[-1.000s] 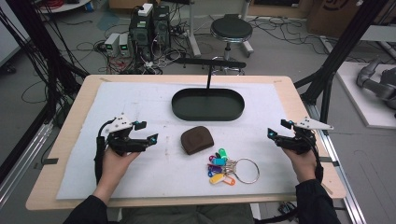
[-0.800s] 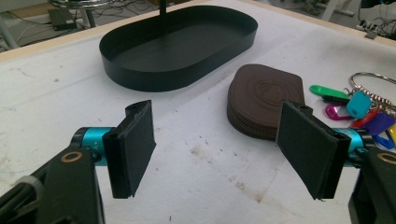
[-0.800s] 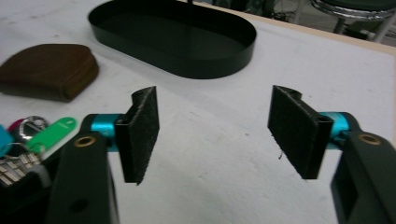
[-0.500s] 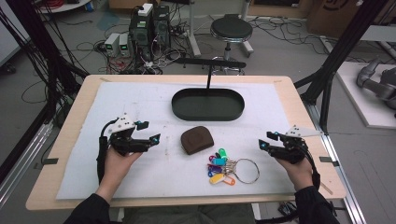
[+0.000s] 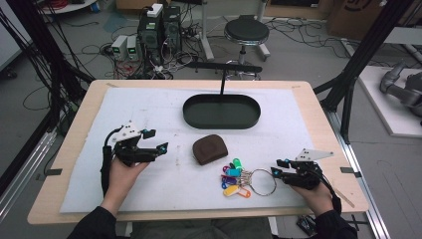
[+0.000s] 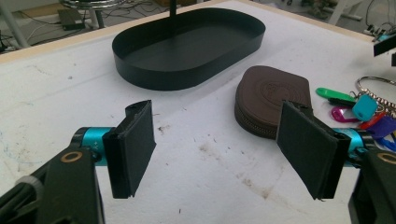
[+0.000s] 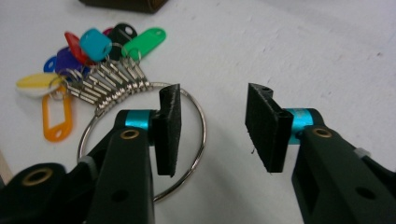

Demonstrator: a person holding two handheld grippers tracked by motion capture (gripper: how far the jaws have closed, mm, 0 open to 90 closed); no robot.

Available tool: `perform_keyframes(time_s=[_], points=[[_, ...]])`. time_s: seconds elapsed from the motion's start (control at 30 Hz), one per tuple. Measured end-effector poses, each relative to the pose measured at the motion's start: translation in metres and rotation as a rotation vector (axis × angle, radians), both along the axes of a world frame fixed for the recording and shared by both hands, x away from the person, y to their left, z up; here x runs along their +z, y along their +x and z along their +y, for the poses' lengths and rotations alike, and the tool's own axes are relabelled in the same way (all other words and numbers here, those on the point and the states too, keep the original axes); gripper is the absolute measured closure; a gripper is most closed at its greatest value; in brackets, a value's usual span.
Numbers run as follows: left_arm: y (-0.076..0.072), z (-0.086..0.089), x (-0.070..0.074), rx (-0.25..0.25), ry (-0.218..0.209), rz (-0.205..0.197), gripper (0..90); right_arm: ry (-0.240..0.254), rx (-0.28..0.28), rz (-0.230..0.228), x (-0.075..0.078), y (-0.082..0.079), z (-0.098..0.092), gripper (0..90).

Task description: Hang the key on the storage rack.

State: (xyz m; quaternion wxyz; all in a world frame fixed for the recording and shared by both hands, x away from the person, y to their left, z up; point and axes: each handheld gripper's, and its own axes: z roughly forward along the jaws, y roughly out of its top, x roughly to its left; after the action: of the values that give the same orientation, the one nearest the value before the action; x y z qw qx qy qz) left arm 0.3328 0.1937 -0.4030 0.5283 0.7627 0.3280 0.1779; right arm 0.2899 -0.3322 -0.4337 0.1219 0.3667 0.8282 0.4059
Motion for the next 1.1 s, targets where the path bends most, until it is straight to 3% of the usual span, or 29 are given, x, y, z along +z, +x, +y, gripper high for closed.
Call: perform_keyframes(time_s=[0.23, 0.33, 0.53, 0.67, 0.73, 0.83, 0.87, 1.0, 1.1], points=[[0.000, 0.000, -0.001, -0.002, 0.003, 0.003, 27.9, -0.048, 0.030, 0.035, -0.007, 0.000, 0.007, 67.7], [0.000, -0.001, -0.001, -0.001, 0.005, 0.003, 27.9, -0.103, 0.040, 0.036, -0.012, 0.000, 0.011, 72.4], [0.000, -0.001, -0.001, -0.007, 0.007, 0.004, 27.9, -0.104, 0.023, 0.023, -0.013, 0.001, 0.010, 86.4], [0.000, -0.001, -0.001, -0.006, 0.009, 0.005, 27.9, -0.120, 0.027, 0.020, -0.012, 0.000, 0.012, 87.3], [0.000, -0.001, -0.001, -0.005, 0.009, 0.005, 27.9, -0.115, 0.017, 0.029, -0.011, 0.001, 0.013, 87.7], [0.000, -0.002, -0.001, -0.004, 0.005, 0.004, 27.9, -0.088, -0.001, -0.001, -0.004, 0.004, 0.012, 88.0], [0.000, -0.001, -0.001, -0.005, 0.007, 0.004, 27.9, -0.061, -0.019, -0.031, 0.001, 0.006, 0.011, 88.0], [0.000, -0.001, -0.001, -0.003, 0.006, 0.003, 27.9, -0.011, -0.029, -0.051, 0.008, 0.009, 0.010, 88.0], [-0.001, 0.000, -0.001, 0.002, 0.003, 0.002, 27.9, 0.058, -0.033, -0.061, 0.015, 0.011, 0.011, 88.0]])
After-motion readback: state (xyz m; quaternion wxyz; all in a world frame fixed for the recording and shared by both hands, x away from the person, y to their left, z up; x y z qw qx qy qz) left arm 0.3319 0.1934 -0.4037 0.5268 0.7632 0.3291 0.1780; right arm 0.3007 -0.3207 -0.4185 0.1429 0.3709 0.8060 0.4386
